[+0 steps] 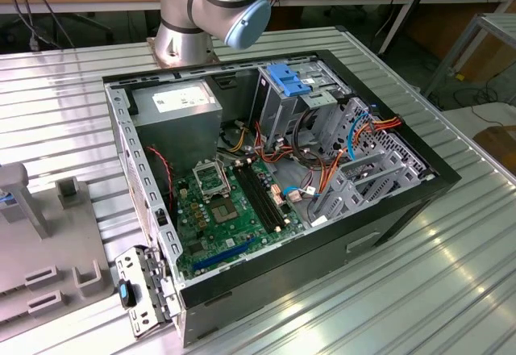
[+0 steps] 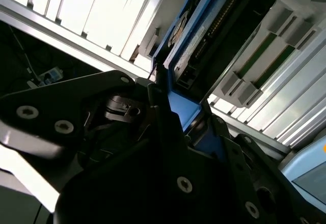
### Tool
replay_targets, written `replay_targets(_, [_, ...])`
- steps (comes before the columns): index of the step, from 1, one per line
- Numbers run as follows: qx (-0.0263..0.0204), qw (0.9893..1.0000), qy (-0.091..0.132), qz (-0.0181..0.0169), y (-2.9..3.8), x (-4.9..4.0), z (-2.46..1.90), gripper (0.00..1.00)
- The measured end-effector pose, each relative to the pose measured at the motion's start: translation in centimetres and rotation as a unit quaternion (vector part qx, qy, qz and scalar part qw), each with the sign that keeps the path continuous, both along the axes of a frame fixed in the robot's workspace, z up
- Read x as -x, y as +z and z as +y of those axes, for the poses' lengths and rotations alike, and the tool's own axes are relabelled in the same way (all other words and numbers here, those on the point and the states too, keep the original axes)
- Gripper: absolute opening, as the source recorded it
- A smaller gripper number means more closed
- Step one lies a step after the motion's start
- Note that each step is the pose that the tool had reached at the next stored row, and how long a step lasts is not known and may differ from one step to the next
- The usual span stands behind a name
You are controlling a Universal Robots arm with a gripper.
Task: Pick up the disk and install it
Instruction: 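Pick up the disk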
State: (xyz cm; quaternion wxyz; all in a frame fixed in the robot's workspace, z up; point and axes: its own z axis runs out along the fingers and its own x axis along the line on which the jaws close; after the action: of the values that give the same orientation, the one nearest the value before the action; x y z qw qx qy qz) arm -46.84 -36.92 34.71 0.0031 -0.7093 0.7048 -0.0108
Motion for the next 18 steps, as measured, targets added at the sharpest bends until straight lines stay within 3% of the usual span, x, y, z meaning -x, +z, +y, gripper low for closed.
replay_targets(5, [0.0004, 1.0, 0.0, -0.0001, 0.0, 0.0, 0.0, 0.37])
replay_targets(7, [0.0005, 1.0, 0.0, 0.0001, 0.31, -0.01, 0.0, 0.37])
replay_targets(12, [0.0004, 1.0, 0.0, 0.0, 2.3, 0.0, 0.0, 0.37])
replay_targets(18, [0.0004, 1.0, 0.0, 0.0, 5.76, 0.0, 0.0, 0.37])
